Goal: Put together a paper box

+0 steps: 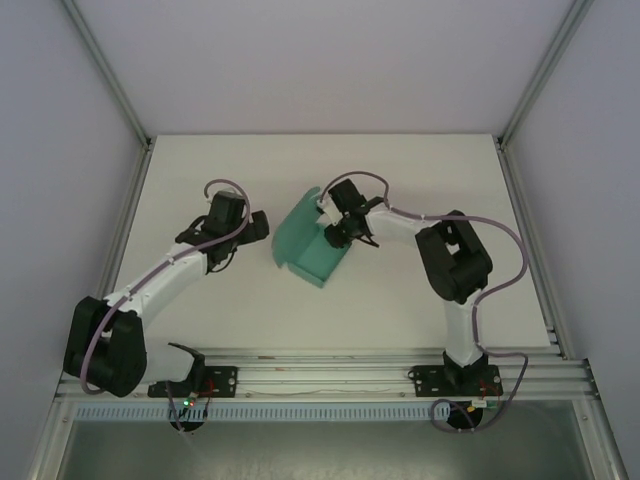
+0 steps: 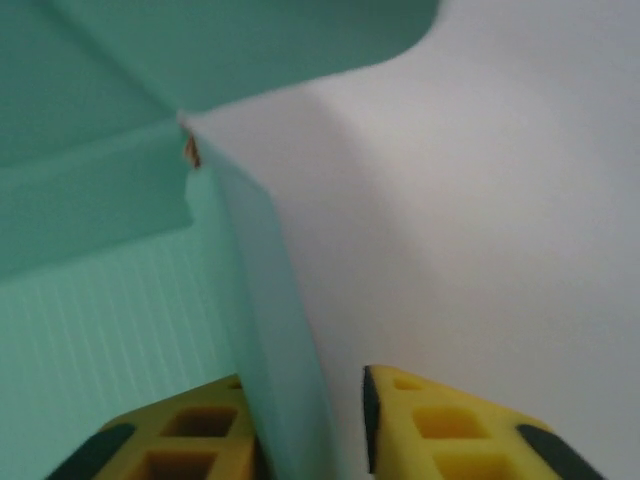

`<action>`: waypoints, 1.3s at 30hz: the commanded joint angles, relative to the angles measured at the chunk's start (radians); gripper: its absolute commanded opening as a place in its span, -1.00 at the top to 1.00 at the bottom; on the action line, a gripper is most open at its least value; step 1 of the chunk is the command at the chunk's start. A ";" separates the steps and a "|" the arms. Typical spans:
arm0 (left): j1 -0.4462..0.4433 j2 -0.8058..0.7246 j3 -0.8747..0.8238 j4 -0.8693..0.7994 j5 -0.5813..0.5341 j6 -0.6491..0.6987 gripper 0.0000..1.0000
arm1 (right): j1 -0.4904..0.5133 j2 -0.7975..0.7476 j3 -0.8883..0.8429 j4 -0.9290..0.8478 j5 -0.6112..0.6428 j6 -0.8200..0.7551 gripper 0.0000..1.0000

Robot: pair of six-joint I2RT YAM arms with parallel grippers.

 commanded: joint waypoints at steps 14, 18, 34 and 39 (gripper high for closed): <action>0.003 -0.017 0.032 0.002 -0.058 -0.005 -1.00 | 0.098 -0.157 -0.189 -0.082 0.487 0.761 0.53; 0.003 -0.002 0.028 0.051 0.021 0.048 -1.00 | 0.098 -0.198 -0.209 -0.065 0.539 0.774 0.50; -0.083 0.220 0.262 0.079 0.291 0.437 -1.00 | -0.033 -0.481 -0.258 0.202 0.296 0.340 -1.00; -0.080 0.308 0.383 0.000 0.381 0.605 -1.00 | -0.192 -0.503 -0.227 0.220 -0.111 0.092 -1.00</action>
